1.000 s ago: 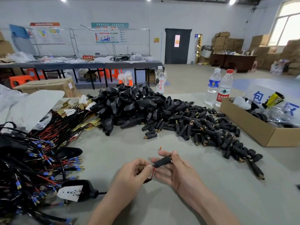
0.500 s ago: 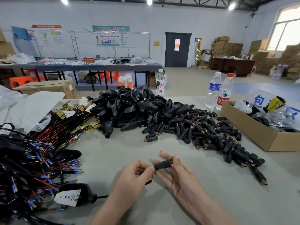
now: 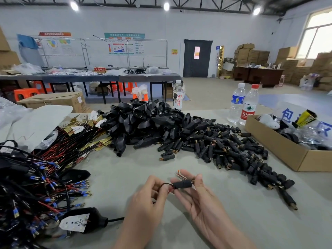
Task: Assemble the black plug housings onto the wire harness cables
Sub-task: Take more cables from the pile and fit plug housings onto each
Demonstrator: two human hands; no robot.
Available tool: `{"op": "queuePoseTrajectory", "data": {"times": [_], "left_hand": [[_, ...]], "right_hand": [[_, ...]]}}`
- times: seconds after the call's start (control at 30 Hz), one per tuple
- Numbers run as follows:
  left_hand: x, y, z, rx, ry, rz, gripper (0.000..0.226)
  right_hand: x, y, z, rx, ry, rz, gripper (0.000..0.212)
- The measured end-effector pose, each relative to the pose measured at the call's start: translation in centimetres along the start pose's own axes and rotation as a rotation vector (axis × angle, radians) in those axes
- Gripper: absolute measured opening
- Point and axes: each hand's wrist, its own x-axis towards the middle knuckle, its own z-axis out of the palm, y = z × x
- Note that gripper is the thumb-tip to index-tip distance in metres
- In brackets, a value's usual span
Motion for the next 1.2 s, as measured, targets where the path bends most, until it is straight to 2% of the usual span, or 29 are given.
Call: {"op": "queuePoseTrajectory", "data": {"times": [0.17, 0.63, 1.07, 1.2], "left_hand": [[-0.1, 0.5, 0.0, 0.028, 0.06, 0.03, 0.005], [-0.3, 1.1, 0.1, -0.104, 0.011, -0.052, 0.011], [-0.3, 1.0, 0.4, -0.073, -0.013, -0.022, 0.008], [-0.3, 0.6, 0.7, -0.112, -0.01, -0.062, 0.015]], "right_hand": [[-0.2, -0.2, 0.1, 0.026, -0.028, -0.003, 0.048], [0.0, 0.3, 0.0, 0.022, -0.058, 0.003, 0.046], [0.4, 0.7, -0.3, 0.025, -0.058, -0.046, 0.045], [0.4, 0.7, -0.3, 0.02, -0.034, -0.051, 0.046]]}}
